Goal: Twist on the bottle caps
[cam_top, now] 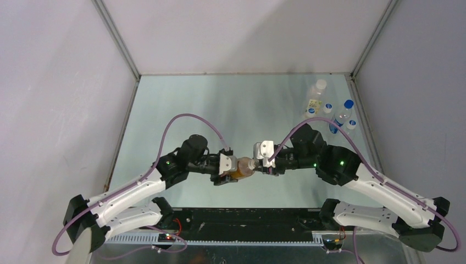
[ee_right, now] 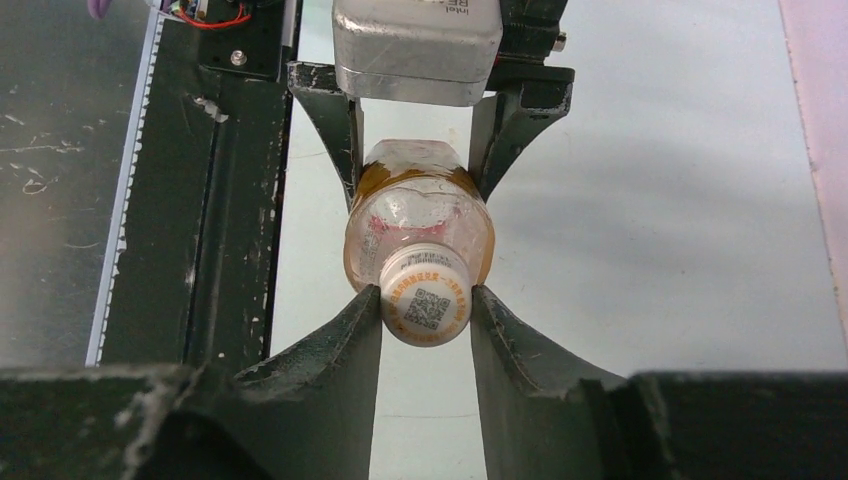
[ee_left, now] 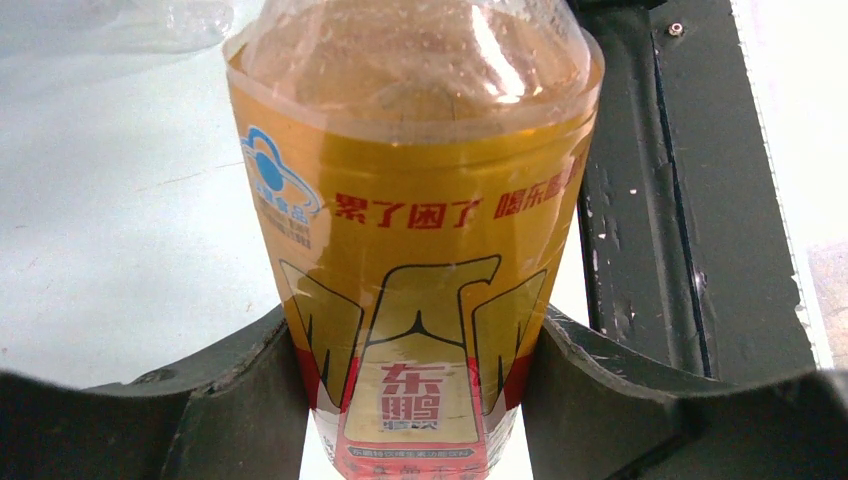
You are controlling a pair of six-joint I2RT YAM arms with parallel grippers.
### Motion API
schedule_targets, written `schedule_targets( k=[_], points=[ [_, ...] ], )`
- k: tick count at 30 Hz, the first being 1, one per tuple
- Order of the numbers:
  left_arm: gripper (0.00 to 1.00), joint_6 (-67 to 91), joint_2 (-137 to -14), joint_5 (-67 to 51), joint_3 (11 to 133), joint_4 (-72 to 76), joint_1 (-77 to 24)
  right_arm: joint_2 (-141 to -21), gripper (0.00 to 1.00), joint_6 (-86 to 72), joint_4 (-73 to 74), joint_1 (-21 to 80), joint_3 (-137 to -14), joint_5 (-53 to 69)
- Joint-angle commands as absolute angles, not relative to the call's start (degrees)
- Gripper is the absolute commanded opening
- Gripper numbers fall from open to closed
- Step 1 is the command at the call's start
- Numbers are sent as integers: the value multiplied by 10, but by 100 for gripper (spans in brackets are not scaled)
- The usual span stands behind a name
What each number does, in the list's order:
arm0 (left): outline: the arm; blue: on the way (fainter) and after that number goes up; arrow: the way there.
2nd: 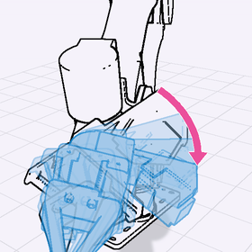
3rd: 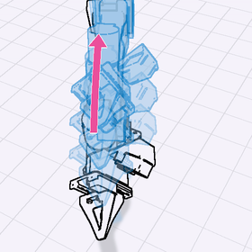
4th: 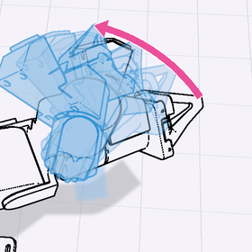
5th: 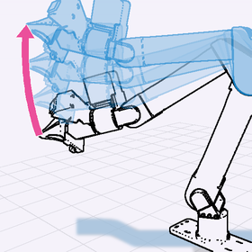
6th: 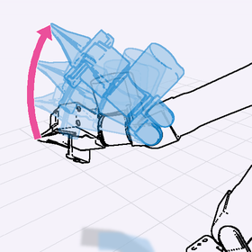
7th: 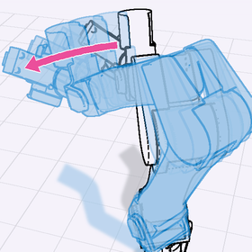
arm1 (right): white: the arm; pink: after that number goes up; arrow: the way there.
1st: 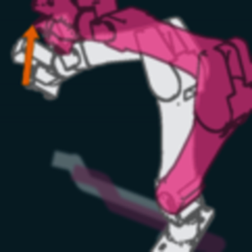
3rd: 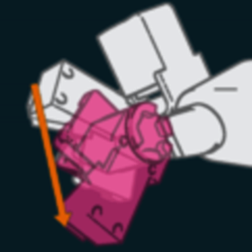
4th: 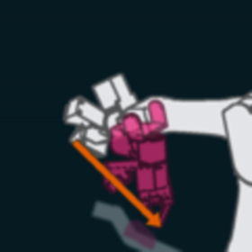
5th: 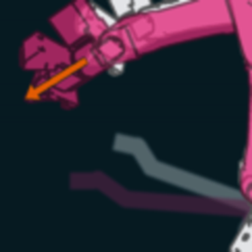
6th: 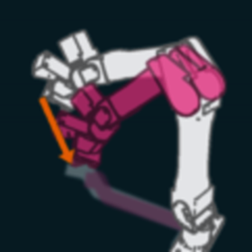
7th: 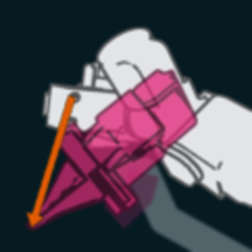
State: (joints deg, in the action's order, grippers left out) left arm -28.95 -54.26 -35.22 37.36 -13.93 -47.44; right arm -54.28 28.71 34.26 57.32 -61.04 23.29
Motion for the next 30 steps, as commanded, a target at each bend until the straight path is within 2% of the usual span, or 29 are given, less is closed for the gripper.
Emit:
schedule_targets(
  k=[1, 2, 4, 5, 7, 9, 11, 14, 15, 17, 19, 23, 25, 26, 27, 28, 29, 30],
  points=[
    [6, -301, -540, -377, 400, -131, -471, -553, 32, 280, 334, 576, -632, 250],
    [6, -301, -541, -376, 400, -130, -471, -554, 29, 271, 332, 576, -633, 250],
    [6, -299, -540, -369, 398, -125, -471, -557, 16, 249, 325, 575, -633, 248],
    [6, -297, -538, -366, 397, -122, -473, -560, 6, 238, 319, 575, -633, 248],
    [6, -293, -532, -340, 390, -107, -477, -569, 0, 194, 307, 576, -632, 236],
    [6, -292, -523, -289, 377, -82, -488, -579, 0, 123, 292, 576, -633, 199],
    [6, -294, -512, -220, 362, -44, -508, -588, 0, -17, 283, 576, -632, 117],
    [6, -293, -497, -66, 328, 23, -548, -596, 0, -208, 307, 564, -632, -20],
    [5, -293, -491, -34, 320, 66, -573, -596, 0, -297, 315, 561, -633, -39],
    [5, -301, -486, 80, 293, 133, -617, -595, 0, -382, 325, 565, -631, -89],
    [5, -302, -490, 182, 267, 191, -651, -588, 0, -420, 311, 581, -623, -125],
    [5, -290, -507, 248, 249, 228, -683, -555, 0, -437, 258, 598, -600, -179],
    [6, -279, -505, 238, 245, 226, -685, -537, 6, -396, 230, 600, -591, -176],
    [7, -277, -499, 231, 243, 222, -685, -527, 19, -374, 219, 600, -590, -172],
    [7, -281, -495, 206, 242, 208, -685, -522, 27, -318, 217, 600, -589, -158],
    [7, -284, -486, 192, 245, 198, -681, -510, 40, -282, 217, 600, -588, -147],
    [7, -283, -482, 160, 252, 169, -677, -496, 46, -207, 221, 600, -588, -123],
    [7, -279, -471, 136, 256, 150, -661, -489, 57, -169, 229, 600, -588, -104]
  ],
)
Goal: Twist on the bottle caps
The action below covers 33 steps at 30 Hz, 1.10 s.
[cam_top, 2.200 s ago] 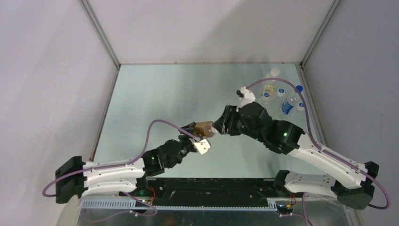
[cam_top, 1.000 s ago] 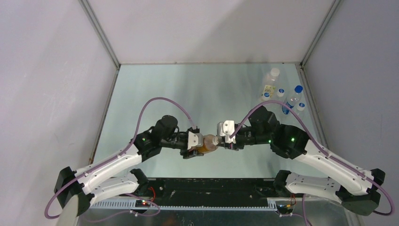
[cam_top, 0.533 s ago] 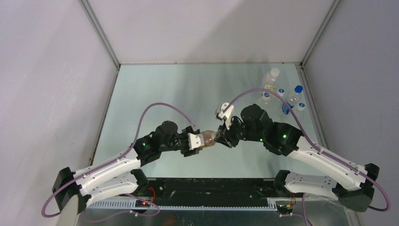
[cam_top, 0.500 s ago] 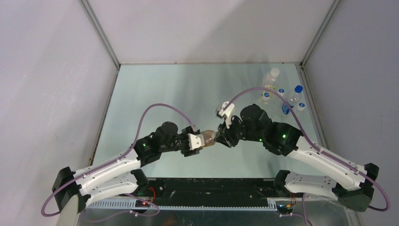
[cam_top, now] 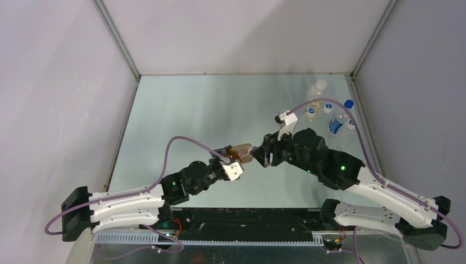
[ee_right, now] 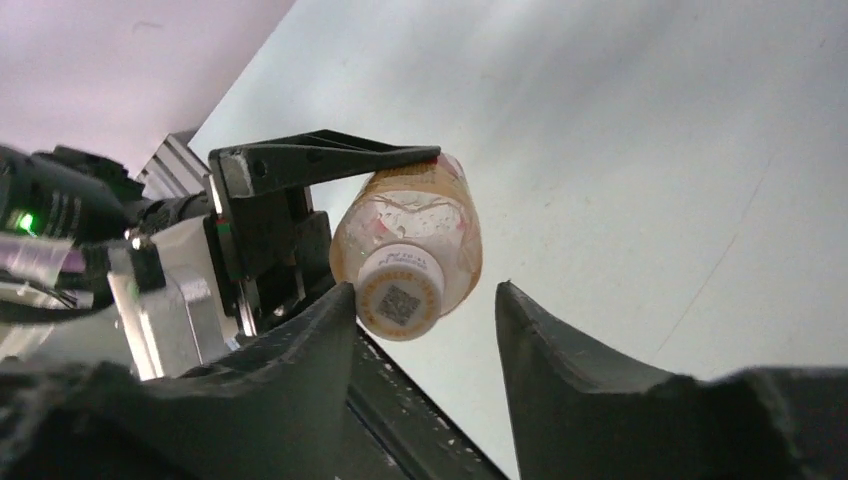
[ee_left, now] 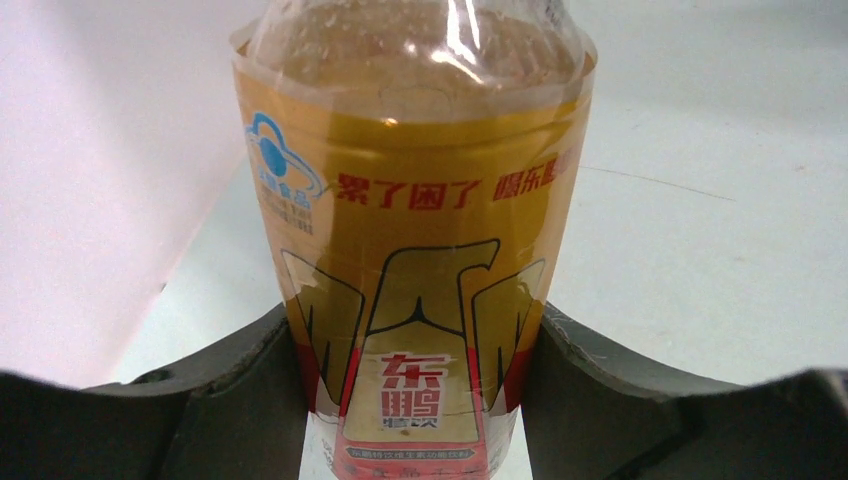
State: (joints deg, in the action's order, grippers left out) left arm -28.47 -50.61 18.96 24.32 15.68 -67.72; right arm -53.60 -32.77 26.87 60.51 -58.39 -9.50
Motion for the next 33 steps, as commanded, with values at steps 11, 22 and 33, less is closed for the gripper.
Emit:
schedule_targets(
  k=[11, 22, 33],
  points=[
    [6, -292, -462, -223, 345, -72, -553, -436, 69, 210, 300, 597, -590, 169],
    [5, -301, -496, -279, 386, -107, -553, -490, 53, 246, 313, 597, -618, 221],
    [4, -291, -497, -188, 374, -48, -570, -520, 0, 66, 275, 596, -617, 158]
  ],
)
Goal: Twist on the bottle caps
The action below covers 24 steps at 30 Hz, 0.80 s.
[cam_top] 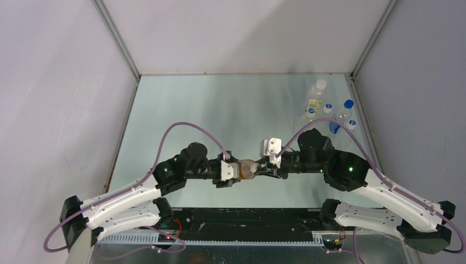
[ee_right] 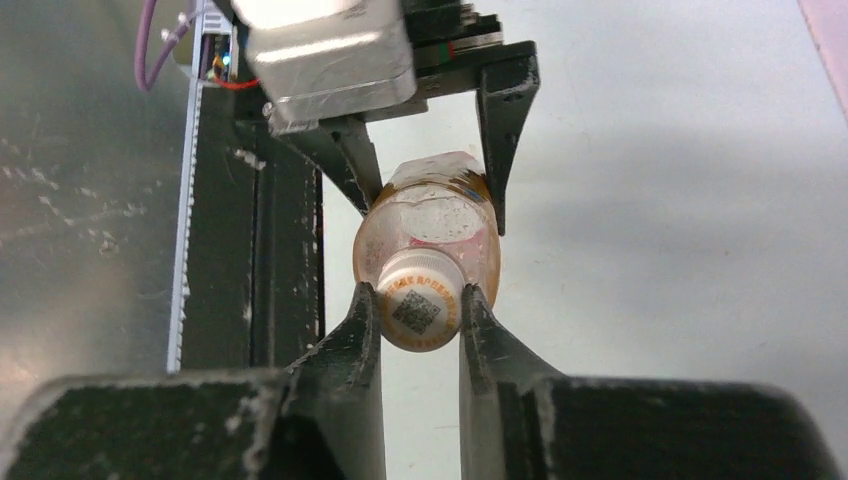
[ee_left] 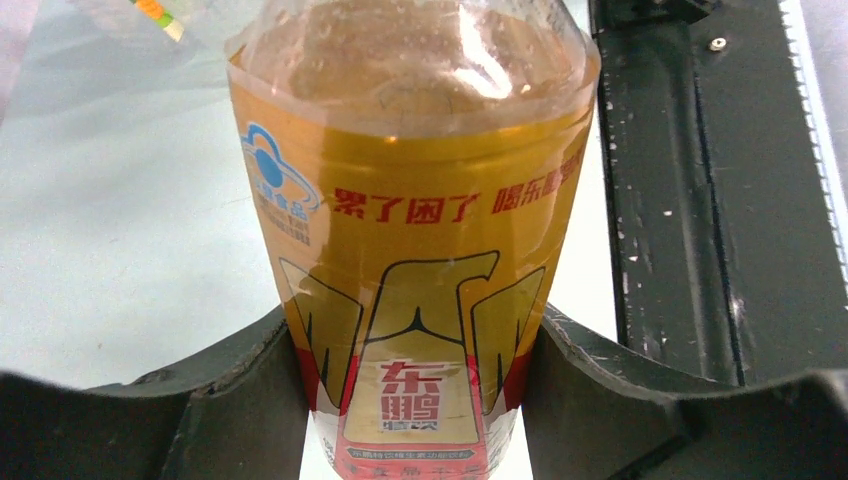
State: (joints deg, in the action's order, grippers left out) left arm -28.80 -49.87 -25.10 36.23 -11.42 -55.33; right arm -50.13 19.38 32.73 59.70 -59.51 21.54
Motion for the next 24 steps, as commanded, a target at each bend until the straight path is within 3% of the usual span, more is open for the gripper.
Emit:
schedule_targets(
  k=[1, 4, 7, 9, 13, 15, 16, 18, 22, 24],
  points=[
    [4, -292, -494, -128, 361, -18, -584, -524, 0, -25, 269, 596, -617, 129],
    [5, -293, -494, 2, 326, 68, -624, -540, 0, -239, 283, 595, -617, -68],
    [3, -301, -508, 195, 303, 183, -689, -548, 0, -427, 304, 607, -612, -180],
    [3, -320, -530, 273, 289, 247, -721, -544, 0, -470, 286, 620, -592, -231],
    [7, -271, -551, 278, 272, 293, -733, -516, 3, -433, 183, 629, -551, -256],
    [7, -243, -548, 268, 264, 294, -734, -498, 19, -413, 153, 629, -537, -266],
    [7, -233, -546, 260, 261, 291, -734, -491, 33, -386, 134, 629, -527, -263],
    [7, -231, -540, 233, 255, 279, -733, -473, 50, -301, 104, 629, -518, -229],
    [9, -223, -515, 104, 271, 185, -697, -434, 69, -115, 103, 622, -517, -146],
    [9, -225, -504, 27, 290, 122, -671, -410, 73, -27, 127, 609, -519, -64]
  ],
)
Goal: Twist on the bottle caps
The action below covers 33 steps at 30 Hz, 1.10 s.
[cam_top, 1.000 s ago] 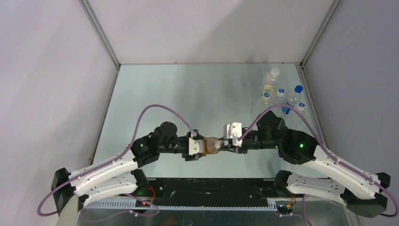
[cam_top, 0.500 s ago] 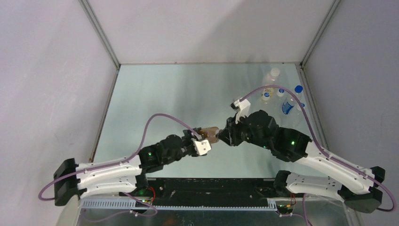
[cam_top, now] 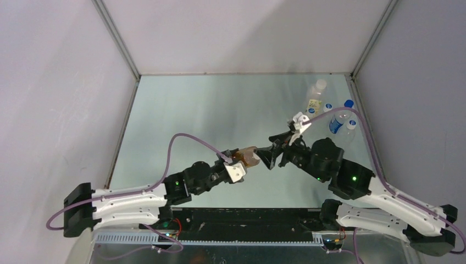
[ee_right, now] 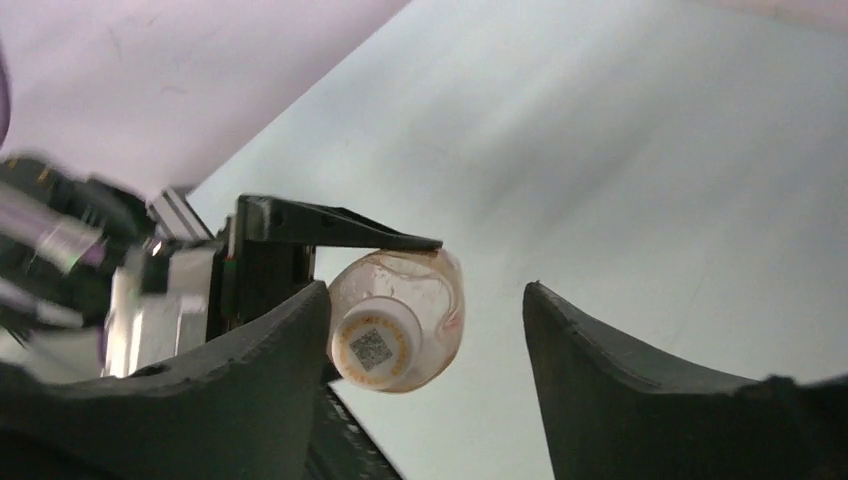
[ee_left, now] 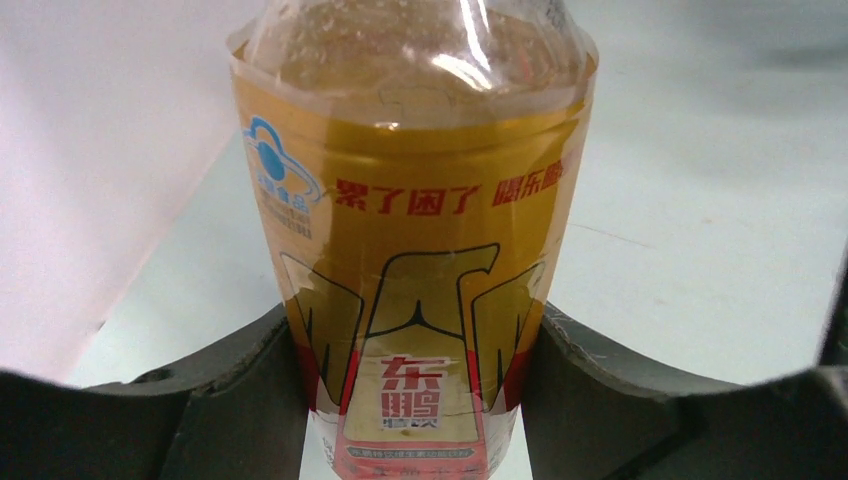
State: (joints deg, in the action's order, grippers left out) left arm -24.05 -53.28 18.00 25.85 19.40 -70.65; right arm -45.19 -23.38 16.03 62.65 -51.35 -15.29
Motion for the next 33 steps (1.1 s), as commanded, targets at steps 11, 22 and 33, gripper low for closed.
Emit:
schedule_targets(
  k=[11, 22, 33],
  points=[
    [9, -279, -513, -216, 391, -92, -595, -378, 68, 243, 320, 561, -570, 256],
    [8, -288, -536, -247, 419, -125, -595, -426, 47, 268, 330, 559, -589, 283],
    [8, -282, -542, -247, 420, -105, -595, -449, 33, 238, 346, 559, -593, 316]
  ],
)
